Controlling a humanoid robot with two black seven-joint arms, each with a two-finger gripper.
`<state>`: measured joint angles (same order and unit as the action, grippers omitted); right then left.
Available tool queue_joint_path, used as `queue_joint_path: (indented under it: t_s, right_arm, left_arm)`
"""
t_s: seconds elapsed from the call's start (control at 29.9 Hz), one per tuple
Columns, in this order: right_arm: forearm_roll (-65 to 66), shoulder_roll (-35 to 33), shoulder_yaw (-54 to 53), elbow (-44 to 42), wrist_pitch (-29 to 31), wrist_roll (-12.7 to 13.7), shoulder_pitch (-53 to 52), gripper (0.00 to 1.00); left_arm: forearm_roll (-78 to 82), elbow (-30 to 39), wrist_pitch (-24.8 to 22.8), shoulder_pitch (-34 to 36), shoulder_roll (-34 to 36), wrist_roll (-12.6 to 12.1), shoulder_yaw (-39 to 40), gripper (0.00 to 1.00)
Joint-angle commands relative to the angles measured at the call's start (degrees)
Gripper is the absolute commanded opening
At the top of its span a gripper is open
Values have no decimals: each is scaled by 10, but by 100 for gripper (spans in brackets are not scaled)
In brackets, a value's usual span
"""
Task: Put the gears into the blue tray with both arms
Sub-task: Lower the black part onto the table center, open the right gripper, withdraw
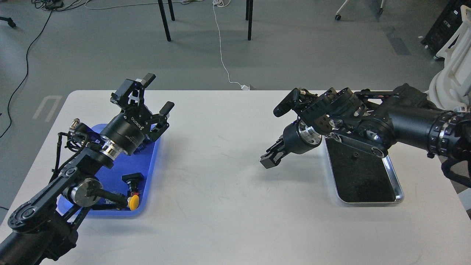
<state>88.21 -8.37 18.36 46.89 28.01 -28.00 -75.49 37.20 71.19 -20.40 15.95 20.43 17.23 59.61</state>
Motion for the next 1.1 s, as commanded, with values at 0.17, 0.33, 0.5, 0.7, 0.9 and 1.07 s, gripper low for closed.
queue_joint_path:
  t_s: [0.17, 0.33, 0.5, 0.7, 0.9, 1.07]
  right_arm:
    - [-11, 58, 33, -8, 0, 0, 7, 26]
    - [-12, 78, 39, -23, -9, 0, 17, 26]
    - [-21, 84, 38, -36, -30, 0, 27, 26]
    - [-32, 84, 39, -45, -63, 0, 35, 26]
    - [-35, 84, 40, -61, -79, 0, 45, 27]
    - [-36, 84, 46, -68, -84, 0, 50, 27]
  left_arm:
    - [1, 1, 0, -2, 0, 0, 1, 98]
    - [0, 1, 0, -3, 0, 0, 0, 98]
    - [0, 1, 0, -5, 0, 1, 0, 98]
    - [0, 1, 0, -7, 0, 1, -1, 98]
    - [0, 1, 0, -7, 0, 1, -1, 98]
    - [0, 2, -1, -8, -1, 1, -1, 98]
